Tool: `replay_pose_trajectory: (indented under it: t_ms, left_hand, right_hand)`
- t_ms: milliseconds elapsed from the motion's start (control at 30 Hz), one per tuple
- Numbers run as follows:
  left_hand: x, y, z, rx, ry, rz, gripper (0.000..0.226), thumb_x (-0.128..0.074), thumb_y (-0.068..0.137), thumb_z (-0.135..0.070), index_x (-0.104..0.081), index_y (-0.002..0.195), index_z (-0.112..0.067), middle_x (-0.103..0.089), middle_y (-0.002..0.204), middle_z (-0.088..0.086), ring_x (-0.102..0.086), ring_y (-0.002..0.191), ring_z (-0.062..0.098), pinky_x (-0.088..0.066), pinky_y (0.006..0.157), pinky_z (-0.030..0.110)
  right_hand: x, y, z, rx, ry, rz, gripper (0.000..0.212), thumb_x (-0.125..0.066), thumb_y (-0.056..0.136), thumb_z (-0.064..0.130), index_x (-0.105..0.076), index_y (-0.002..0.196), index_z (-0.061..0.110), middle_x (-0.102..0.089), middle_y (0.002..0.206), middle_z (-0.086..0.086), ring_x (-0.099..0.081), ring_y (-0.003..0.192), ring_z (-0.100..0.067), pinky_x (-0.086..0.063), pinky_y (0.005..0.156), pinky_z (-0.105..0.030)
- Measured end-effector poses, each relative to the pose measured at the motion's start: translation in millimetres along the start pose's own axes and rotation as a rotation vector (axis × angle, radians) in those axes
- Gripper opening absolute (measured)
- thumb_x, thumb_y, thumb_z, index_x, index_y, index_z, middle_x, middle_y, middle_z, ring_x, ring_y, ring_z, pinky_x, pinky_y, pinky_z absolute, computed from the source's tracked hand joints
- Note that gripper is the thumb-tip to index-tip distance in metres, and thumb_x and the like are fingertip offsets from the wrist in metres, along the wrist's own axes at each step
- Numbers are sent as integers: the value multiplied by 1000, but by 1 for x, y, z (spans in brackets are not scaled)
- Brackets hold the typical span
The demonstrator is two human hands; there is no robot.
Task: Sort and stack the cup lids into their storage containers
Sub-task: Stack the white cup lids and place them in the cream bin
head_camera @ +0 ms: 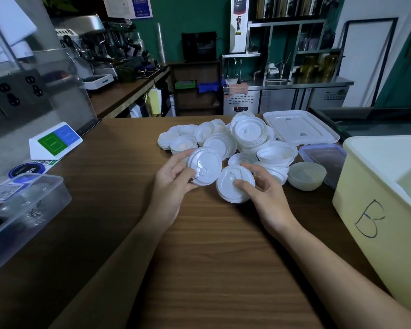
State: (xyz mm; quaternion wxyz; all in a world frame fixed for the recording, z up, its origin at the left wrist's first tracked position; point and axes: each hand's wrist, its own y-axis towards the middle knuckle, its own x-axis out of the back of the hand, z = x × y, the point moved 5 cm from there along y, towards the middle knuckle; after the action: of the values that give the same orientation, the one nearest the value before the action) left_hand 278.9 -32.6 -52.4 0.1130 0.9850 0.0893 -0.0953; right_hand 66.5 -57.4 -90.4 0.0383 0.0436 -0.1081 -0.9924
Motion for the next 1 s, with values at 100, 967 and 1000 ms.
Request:
replay_pose_trajectory:
  t_ms: [100, 967, 1000]
  left_hand:
    - [1, 0, -1, 13, -48, -3, 39, -51, 99, 9, -69, 127, -13, -78, 112, 4, -74, 105, 18, -62, 86, 37]
    - [-21, -12, 4, -197, 287, 219, 27, -73, 94, 1, -76, 119, -7, -78, 115, 3, -73, 110, 21, -56, 101, 34]
    - [-23, -13, 4, -198, 278, 215, 28, -74, 93, 1, -76, 119, -7, -79, 115, 2, -73, 112, 19, -56, 102, 34]
  right_hand:
    - [-1, 0, 0, 5, -3, 6, 37, -79, 93, 11, -70, 128, 21, -76, 122, 8, -70, 116, -10, -53, 97, -22]
    - [-15, -8, 6, -93, 36, 226, 36, -55, 101, 36, -74, 127, 22, -73, 132, -2, -64, 130, -21, -42, 120, -50]
    - [-14, -8, 6, -77, 15, 219, 36, -62, 97, 37, -74, 127, 23, -73, 132, 0, -64, 130, -20, -43, 119, -47]
